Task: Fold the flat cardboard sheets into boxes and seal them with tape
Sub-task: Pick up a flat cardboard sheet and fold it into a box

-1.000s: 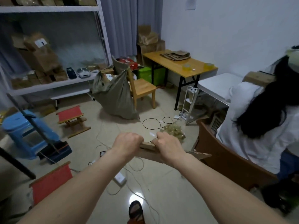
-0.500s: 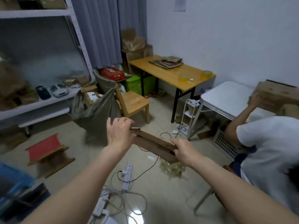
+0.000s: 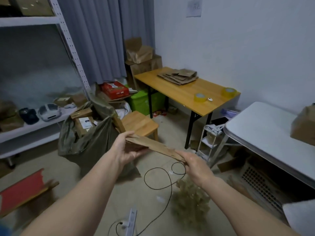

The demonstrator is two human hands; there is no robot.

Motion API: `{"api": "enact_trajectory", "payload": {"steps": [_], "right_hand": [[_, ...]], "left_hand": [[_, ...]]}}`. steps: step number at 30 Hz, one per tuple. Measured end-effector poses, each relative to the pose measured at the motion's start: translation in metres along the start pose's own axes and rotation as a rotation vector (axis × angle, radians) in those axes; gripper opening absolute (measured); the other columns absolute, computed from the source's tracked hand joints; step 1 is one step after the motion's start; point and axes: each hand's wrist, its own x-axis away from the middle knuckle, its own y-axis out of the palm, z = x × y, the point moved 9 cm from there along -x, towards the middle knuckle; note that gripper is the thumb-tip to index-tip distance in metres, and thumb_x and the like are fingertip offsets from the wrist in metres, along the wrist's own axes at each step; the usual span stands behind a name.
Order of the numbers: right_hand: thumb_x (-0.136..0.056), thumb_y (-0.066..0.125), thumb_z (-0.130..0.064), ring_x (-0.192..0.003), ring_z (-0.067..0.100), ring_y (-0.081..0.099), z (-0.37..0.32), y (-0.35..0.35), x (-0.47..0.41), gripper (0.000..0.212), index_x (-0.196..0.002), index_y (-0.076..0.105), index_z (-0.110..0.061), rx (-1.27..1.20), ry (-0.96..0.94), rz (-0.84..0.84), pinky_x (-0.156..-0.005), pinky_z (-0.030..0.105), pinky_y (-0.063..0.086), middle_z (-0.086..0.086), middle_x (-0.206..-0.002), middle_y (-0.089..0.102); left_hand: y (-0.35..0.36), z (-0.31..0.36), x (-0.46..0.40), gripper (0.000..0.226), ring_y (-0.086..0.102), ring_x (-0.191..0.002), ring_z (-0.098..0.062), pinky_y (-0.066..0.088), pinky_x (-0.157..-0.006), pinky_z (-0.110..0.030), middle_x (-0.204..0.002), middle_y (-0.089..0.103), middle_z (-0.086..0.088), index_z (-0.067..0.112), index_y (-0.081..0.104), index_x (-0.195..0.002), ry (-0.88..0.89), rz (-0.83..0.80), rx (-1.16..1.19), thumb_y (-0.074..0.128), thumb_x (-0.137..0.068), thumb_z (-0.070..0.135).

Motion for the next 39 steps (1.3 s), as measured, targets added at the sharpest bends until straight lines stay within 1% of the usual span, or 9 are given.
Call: {"api": "enact_trajectory", "payload": {"steps": [3,9,16,24,27,30,33,36,39], "right_hand": [[-0.094,0.050,-0.010,-0.134,0.014,0.036,0.031,-0.006,-0.061,0.064,-0.148,0.026,-0.036,0.050,-0.003,-0.042,-0.109,0.029,0.030,-0.005,-0.150,0.036],[-0.091,0.059,-0.040,-0.141,0.022,0.026,0.050,0.015,-0.177,0.082,-0.153,0.006,-0.026,0.041,0.055,-0.384,-0.114,0.037,0.029,0.002,-0.158,0.018],[-0.104,0.027,-0.038,-0.144,0.020,0.023,0.069,-0.008,-0.322,0.052,-0.153,0.012,-0.026,-0.476,0.203,-0.161,-0.115,0.037,0.026,-0.001,-0.159,0.017],[-0.065,0.052,-0.084,-0.138,0.030,0.033,0.083,-0.008,-0.511,0.119,-0.148,-0.018,-0.036,-1.107,0.572,-0.152,-0.077,0.044,0.059,-0.005,-0.160,0.006],[-0.068,0.064,-0.063,-0.112,0.028,0.061,0.094,-0.002,-0.571,0.109,-0.150,0.000,-0.034,-1.212,0.624,-0.043,-0.069,0.048,0.060,0.006,-0.152,0.030],[-0.089,0.047,-0.035,-0.082,0.022,0.067,0.108,-0.003,-0.610,0.068,-0.147,0.013,-0.031,-1.258,0.674,0.054,-0.054,0.039,0.057,0.005,-0.135,0.042],[-0.095,0.036,-0.029,-0.089,0.025,0.058,0.129,-0.004,-0.634,0.057,-0.148,0.016,-0.022,-1.192,0.743,0.065,-0.040,0.024,0.048,0.010,-0.133,0.041],[-0.096,0.034,-0.027,-0.112,0.032,0.057,0.148,-0.009,-0.664,0.054,-0.147,0.020,-0.022,-1.098,0.757,0.069,-0.052,0.033,0.056,0.014,-0.143,0.041],[-0.096,0.034,-0.023,-0.102,0.029,0.062,0.157,-0.017,-0.703,0.048,-0.143,0.026,-0.020,-1.066,0.695,0.062,-0.053,0.032,0.056,0.013,-0.135,0.047]], "left_hand": [[0.032,0.031,-0.047,0.036,0.061,-0.092,-0.042,0.055,-0.069,-0.058,-0.106,0.059,-0.029,-0.002,0.046,-0.119,-0.015,0.014,-0.111,0.046,-0.083,-0.010],[0.083,0.080,-0.129,0.043,0.056,-0.091,-0.029,0.049,-0.077,-0.041,-0.105,0.061,-0.015,0.017,0.054,-0.116,0.149,-0.017,-0.379,0.033,-0.092,-0.012],[0.155,0.135,-0.225,0.056,0.055,-0.099,-0.021,0.047,-0.069,-0.030,-0.129,0.053,-0.006,0.021,0.039,-0.142,0.242,-0.185,-0.872,0.035,-0.096,-0.010],[0.219,0.211,-0.376,0.059,0.058,-0.113,-0.023,0.056,-0.087,-0.036,-0.129,0.056,-0.006,0.023,0.042,-0.137,0.159,-0.472,-1.050,0.039,-0.091,-0.014],[0.233,0.241,-0.429,0.066,0.052,-0.119,-0.026,0.050,-0.095,-0.046,-0.130,0.053,-0.007,0.029,0.041,-0.133,0.100,-0.502,-1.113,0.040,-0.084,-0.015],[0.250,0.250,-0.466,0.066,0.047,-0.120,-0.018,0.048,-0.078,-0.025,-0.131,0.051,-0.002,0.026,0.038,-0.131,0.043,-0.590,-1.157,0.046,-0.080,-0.014],[0.261,0.254,-0.501,0.053,0.051,-0.121,-0.017,0.046,-0.098,-0.035,-0.128,0.054,0.005,0.029,0.041,-0.129,-0.025,-0.615,-1.146,0.059,-0.086,0.004],[0.274,0.269,-0.542,0.047,0.060,-0.114,-0.025,0.042,-0.105,-0.049,-0.122,0.062,0.001,0.036,0.040,-0.131,-0.046,-0.557,-1.111,0.059,-0.090,0.024],[0.288,0.291,-0.585,0.039,0.063,-0.109,-0.023,0.044,-0.103,-0.049,-0.109,0.066,0.009,0.050,0.040,-0.125,-0.011,-0.486,-1.069,0.056,-0.092,0.038]]}}
